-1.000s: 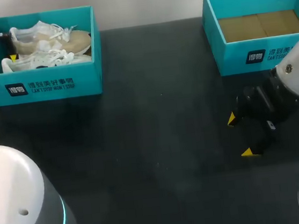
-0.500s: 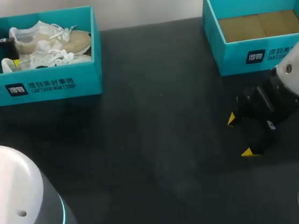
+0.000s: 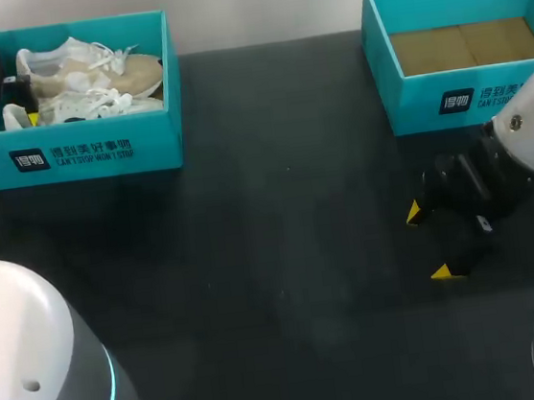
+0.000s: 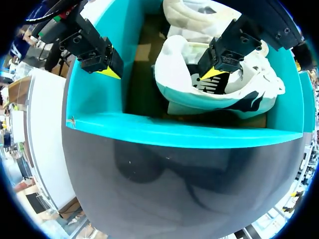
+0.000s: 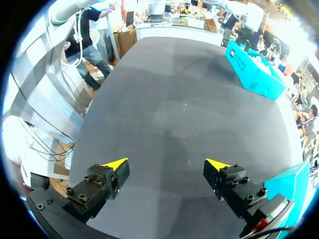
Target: Take the shoe out of the shoebox, open the shoe tongue, remove and reinsert the insole, then place the shoe into the shoebox
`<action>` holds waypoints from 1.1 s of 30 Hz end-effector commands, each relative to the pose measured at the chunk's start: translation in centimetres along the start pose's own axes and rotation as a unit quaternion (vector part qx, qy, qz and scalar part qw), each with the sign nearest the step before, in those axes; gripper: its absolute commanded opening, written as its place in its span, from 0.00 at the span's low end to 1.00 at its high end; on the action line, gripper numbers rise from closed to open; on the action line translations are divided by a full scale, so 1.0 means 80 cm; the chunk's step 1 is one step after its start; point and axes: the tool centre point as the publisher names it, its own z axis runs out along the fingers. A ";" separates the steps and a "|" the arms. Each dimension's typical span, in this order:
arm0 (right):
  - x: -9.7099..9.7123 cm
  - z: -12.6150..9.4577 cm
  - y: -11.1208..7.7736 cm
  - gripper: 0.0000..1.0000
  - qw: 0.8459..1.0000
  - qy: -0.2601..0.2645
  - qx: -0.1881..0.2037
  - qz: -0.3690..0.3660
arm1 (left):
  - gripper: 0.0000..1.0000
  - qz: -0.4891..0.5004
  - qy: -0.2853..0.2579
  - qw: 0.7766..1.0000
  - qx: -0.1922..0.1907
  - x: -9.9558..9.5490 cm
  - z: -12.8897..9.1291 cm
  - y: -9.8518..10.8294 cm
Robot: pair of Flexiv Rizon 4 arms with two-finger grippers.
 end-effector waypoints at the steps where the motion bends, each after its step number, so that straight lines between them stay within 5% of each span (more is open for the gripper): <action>1: 0.001 0.001 0.000 1.00 1.000 -0.001 0.001 0.000 | 1.00 0.004 -0.001 1.000 0.002 -0.001 0.008 0.007; 16: 0.001 0.001 0.000 1.00 1.000 -0.001 0.001 0.000 | 0.77 0.014 -0.001 1.000 0.015 -0.002 0.031 0.010; 24: 0.001 0.001 0.000 1.00 1.000 -0.001 0.001 0.000 | 0.78 0.016 -0.003 1.000 0.022 -0.001 0.039 0.010; 33: 0.001 0.001 0.000 1.00 1.000 -0.001 0.001 0.000 | 0.66 0.017 -0.003 0.999 0.027 0.000 0.045 0.008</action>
